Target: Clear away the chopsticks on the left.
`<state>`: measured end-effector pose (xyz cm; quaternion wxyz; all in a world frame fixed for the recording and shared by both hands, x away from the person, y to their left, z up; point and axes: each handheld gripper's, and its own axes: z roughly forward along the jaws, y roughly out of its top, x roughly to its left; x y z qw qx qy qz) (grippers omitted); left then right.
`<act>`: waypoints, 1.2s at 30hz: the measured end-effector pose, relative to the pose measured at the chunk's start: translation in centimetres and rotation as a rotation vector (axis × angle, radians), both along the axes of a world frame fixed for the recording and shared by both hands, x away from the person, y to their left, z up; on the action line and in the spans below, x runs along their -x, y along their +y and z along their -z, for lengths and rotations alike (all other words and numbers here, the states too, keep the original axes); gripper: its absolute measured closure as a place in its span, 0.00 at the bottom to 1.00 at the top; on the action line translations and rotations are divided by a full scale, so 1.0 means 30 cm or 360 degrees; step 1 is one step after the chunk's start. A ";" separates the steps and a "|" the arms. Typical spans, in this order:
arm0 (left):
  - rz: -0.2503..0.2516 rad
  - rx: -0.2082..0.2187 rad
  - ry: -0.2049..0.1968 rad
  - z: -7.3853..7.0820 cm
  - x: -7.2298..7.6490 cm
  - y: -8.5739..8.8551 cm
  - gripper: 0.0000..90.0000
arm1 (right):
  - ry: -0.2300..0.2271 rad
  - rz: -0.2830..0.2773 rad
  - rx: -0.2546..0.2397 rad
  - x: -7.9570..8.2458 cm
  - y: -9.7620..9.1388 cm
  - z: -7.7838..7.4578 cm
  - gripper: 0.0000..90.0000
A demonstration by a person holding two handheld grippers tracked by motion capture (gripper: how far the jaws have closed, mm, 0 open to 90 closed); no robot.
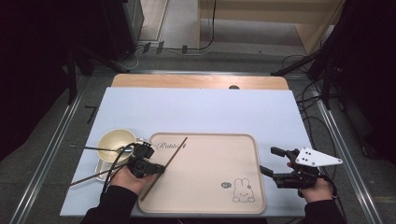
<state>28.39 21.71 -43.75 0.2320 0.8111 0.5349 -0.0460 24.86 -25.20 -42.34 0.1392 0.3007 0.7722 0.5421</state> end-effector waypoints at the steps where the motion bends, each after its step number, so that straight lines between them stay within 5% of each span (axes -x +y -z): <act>1: -0.0001 0.0001 -0.0003 0.000 0.000 0.001 0.91 | -0.0001 0.0002 0.0000 0.000 0.000 0.000 0.24; 12: 0.0054 0.0029 -0.0009 -0.010 -0.004 0.018 0.79 | 0.0000 -0.0007 0.0002 0.000 0.003 -0.001 0.24; 21: 0.0178 0.0059 -0.0157 -0.067 0.023 0.044 0.63 | 0.0051 -0.0008 0.0026 -0.008 0.001 0.008 0.24; 25: 0.0195 0.0118 -0.0178 -0.098 0.033 0.061 0.52 | 0.0083 0.0014 0.0018 -0.018 -0.009 0.017 0.24; 30: 0.0332 0.0249 -0.0167 -0.136 0.060 0.074 0.43 | 0.0088 0.0005 0.0025 -0.018 -0.006 0.018 0.24; 36: 0.0385 0.0190 -0.0196 -0.163 0.077 0.088 0.40 | 0.0092 -0.0005 0.0034 -0.018 -0.001 0.019 0.24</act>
